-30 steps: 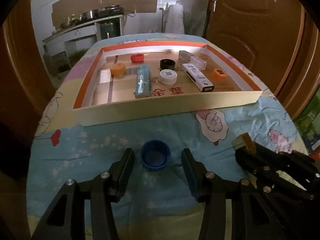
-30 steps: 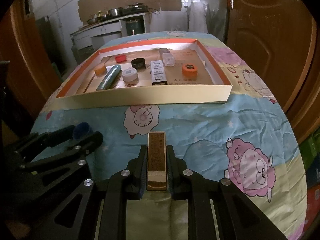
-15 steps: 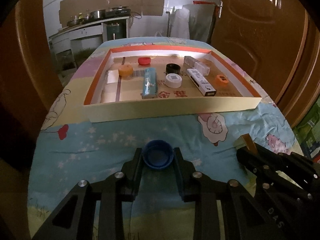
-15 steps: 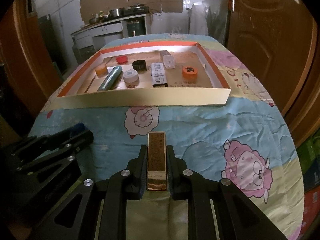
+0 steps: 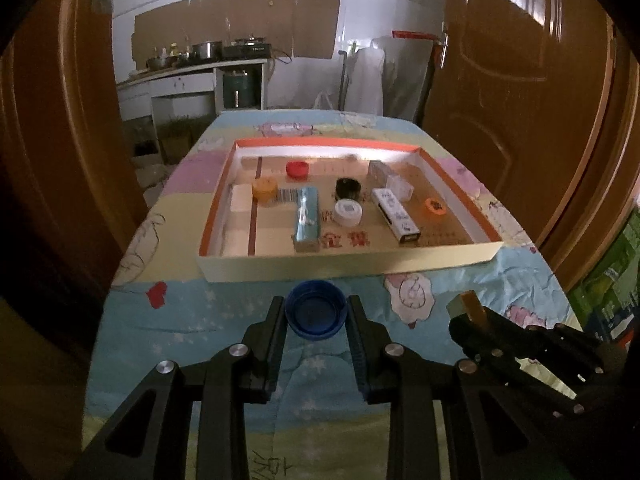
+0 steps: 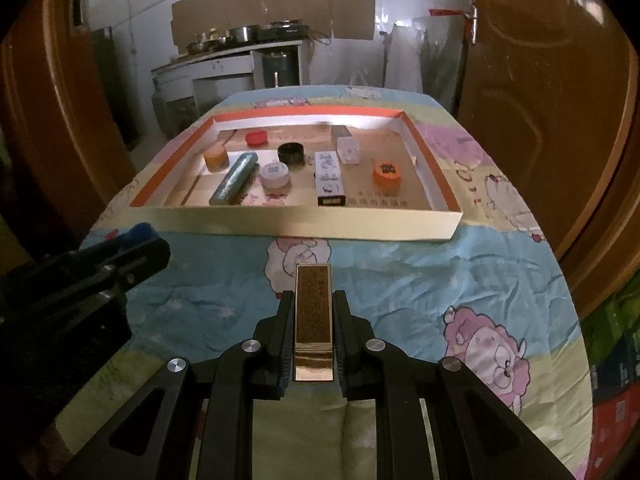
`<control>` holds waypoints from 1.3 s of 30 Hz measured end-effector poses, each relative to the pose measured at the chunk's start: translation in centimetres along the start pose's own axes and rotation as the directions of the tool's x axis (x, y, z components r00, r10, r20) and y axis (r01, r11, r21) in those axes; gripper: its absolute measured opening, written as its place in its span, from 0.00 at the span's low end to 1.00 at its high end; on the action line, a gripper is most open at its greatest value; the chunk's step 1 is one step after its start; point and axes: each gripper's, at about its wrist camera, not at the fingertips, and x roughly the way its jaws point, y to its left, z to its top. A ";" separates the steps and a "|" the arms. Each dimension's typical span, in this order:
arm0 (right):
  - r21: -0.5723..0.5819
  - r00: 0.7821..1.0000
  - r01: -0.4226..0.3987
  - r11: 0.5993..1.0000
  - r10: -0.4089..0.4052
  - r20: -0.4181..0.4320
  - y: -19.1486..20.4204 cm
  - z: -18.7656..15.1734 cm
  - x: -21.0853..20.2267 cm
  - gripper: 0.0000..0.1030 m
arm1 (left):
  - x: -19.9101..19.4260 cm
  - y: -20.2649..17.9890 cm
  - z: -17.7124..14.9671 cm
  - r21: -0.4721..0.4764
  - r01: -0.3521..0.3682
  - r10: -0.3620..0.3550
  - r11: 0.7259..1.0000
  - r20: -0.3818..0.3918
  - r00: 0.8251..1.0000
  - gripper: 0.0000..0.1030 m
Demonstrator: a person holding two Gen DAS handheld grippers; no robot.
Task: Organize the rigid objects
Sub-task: 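Carry the blue cap and gold box over the tray with both grippers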
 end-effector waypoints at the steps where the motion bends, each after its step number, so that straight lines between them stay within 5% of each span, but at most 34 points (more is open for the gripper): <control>1: -0.003 1.000 0.000 1.000 0.000 0.003 0.0 0.1 -0.1 0.17 | -0.2 0.0 0.3 0.000 -0.001 0.001 1.000 0.008 1.000 0.29; 39: -0.029 0.992 -0.014 0.999 0.017 0.122 -0.5 8.0 0.2 0.17 | 0.6 1.4 6.8 -0.023 -0.015 0.018 1.000 0.094 0.995 0.29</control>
